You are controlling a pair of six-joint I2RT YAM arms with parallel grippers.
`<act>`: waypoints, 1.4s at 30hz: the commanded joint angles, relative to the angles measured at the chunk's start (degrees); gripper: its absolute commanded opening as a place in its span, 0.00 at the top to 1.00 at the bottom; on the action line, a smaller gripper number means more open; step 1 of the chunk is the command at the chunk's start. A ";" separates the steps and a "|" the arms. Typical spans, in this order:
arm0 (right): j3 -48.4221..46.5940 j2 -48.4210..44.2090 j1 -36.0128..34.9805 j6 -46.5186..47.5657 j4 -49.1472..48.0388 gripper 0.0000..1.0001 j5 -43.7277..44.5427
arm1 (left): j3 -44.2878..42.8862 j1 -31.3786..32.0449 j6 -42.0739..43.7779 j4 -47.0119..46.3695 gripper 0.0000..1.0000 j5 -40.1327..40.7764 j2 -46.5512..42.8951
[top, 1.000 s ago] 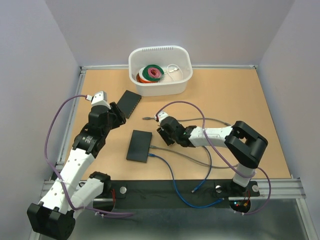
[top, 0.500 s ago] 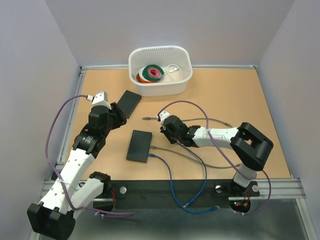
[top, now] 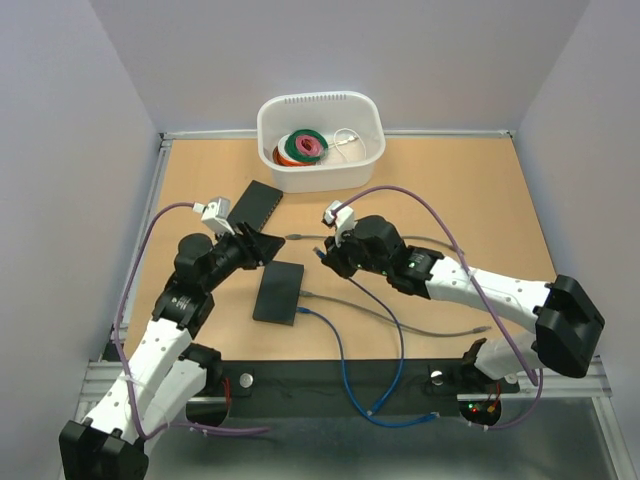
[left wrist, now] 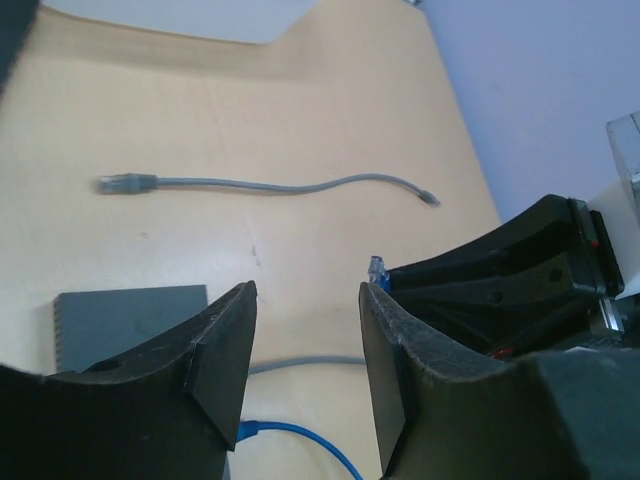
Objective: Insert the plug into the switch port
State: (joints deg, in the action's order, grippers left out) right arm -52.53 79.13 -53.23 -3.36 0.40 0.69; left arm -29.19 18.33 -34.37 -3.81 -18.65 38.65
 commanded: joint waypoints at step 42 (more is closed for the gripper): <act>-7.41 -3.02 0.15 -7.36 -3.22 1.00 -12.21 | 4.58 14.54 -7.91 -20.18 0.72 3.19 7.84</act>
State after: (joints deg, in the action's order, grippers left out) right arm -56.34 78.91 -53.23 -9.74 0.45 -12.88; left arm -25.82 32.21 -42.54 -20.36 -15.40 46.61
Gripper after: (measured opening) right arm 0.205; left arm 0.287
